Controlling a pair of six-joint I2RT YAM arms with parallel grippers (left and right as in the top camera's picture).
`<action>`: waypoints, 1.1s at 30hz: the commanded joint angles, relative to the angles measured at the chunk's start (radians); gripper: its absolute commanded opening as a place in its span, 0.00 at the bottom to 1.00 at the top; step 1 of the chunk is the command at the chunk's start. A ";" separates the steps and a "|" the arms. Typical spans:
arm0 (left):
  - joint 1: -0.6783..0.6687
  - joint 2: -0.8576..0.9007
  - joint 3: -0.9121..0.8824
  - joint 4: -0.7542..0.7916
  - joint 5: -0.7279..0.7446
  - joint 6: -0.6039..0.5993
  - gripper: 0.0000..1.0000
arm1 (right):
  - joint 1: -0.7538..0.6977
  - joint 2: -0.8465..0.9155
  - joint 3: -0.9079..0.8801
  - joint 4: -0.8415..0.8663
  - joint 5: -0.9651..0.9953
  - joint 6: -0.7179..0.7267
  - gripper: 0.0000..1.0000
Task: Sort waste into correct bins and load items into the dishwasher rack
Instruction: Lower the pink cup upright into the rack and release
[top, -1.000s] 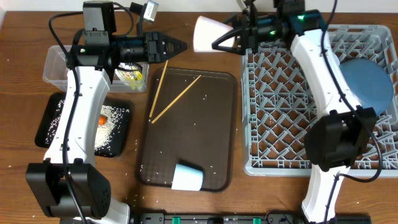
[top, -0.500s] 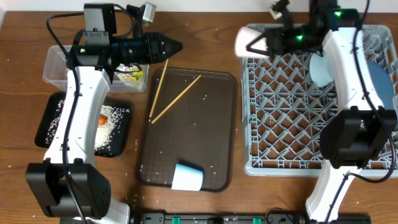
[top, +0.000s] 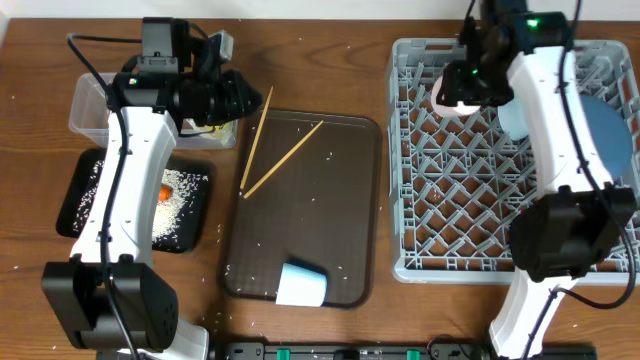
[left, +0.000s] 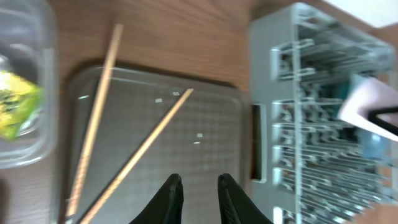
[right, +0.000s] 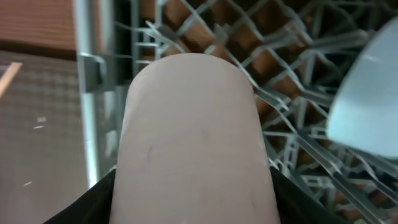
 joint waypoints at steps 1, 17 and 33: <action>-0.001 -0.016 0.010 -0.013 -0.101 0.006 0.21 | 0.027 -0.031 -0.003 -0.014 0.161 0.078 0.45; -0.001 -0.016 0.009 -0.041 -0.114 0.010 0.21 | 0.032 -0.012 -0.018 -0.092 0.122 0.089 0.43; -0.001 -0.016 0.009 -0.048 -0.114 0.014 0.21 | 0.032 -0.008 -0.222 0.061 0.073 0.100 0.56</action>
